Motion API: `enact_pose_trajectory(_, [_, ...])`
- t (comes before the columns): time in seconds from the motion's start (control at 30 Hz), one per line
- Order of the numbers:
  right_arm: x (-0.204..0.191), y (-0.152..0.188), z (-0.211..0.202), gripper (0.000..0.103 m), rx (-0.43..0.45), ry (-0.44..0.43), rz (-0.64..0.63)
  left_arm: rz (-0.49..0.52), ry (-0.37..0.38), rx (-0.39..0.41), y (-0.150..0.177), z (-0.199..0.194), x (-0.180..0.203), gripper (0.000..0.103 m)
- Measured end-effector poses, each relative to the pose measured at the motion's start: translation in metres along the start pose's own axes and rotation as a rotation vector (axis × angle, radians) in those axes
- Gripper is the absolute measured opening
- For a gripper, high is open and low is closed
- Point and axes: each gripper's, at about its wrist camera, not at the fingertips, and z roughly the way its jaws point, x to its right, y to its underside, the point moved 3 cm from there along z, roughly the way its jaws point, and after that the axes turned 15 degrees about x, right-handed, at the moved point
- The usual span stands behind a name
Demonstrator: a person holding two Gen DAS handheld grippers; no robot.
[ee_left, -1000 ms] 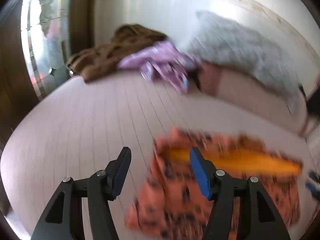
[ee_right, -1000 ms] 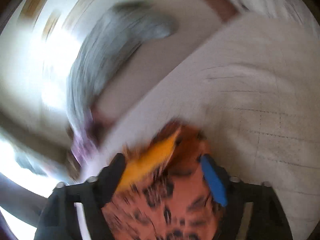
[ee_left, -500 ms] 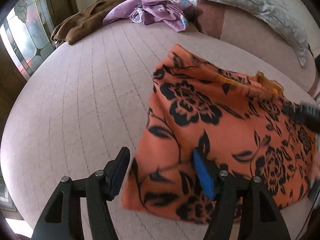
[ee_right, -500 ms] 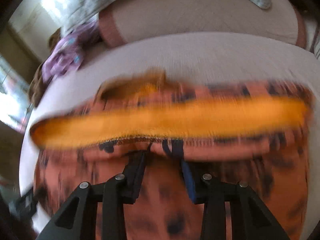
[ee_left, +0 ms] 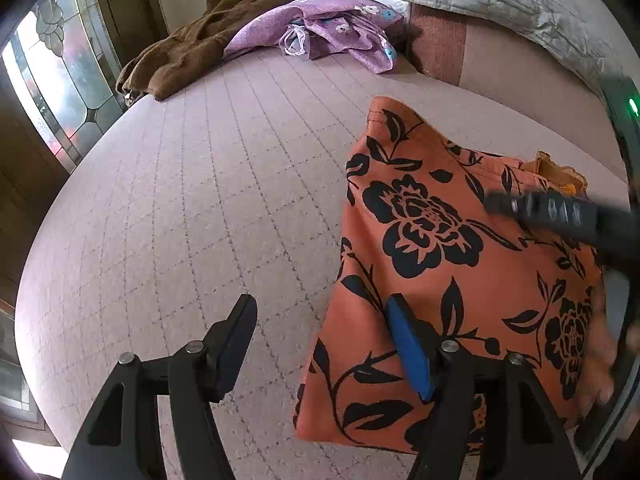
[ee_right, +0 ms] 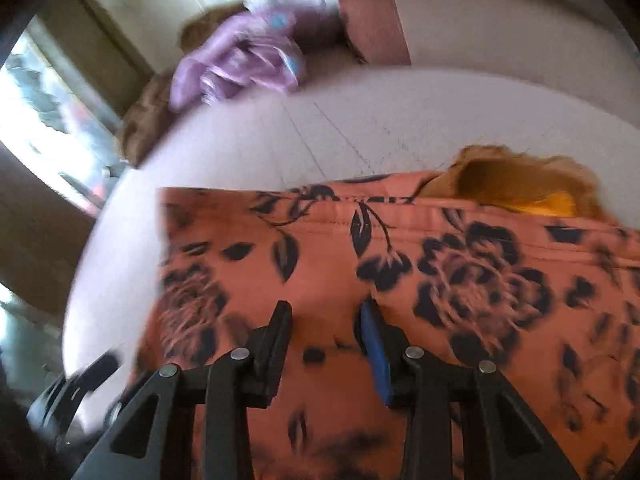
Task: Fold small clothes
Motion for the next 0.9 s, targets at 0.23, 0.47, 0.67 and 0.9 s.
enact_pose_trajectory(0.23, [0.027,-0.003,-0.078,0.039,0.071,0.062,-0.019,0.005,0.008,0.089,-0.01,-0.025,0.005,0.069])
enact_pose_trajectory(0.47, [0.117,0.059,-0.203,0.039,0.125,0.259,0.045,0.036,0.067,0.193,-0.012,-0.063,0.031,0.069])
enact_pose_trajectory(0.67, [0.166,0.111,-0.207,0.039,-0.007,0.32,0.139,0.061,0.073,0.257,-0.008,-0.082,0.046,0.069])
enact_pose_trajectory(0.9, [0.167,0.065,-0.229,0.039,0.194,0.336,0.154,0.074,0.049,0.25,-0.006,-0.075,0.047,0.069])
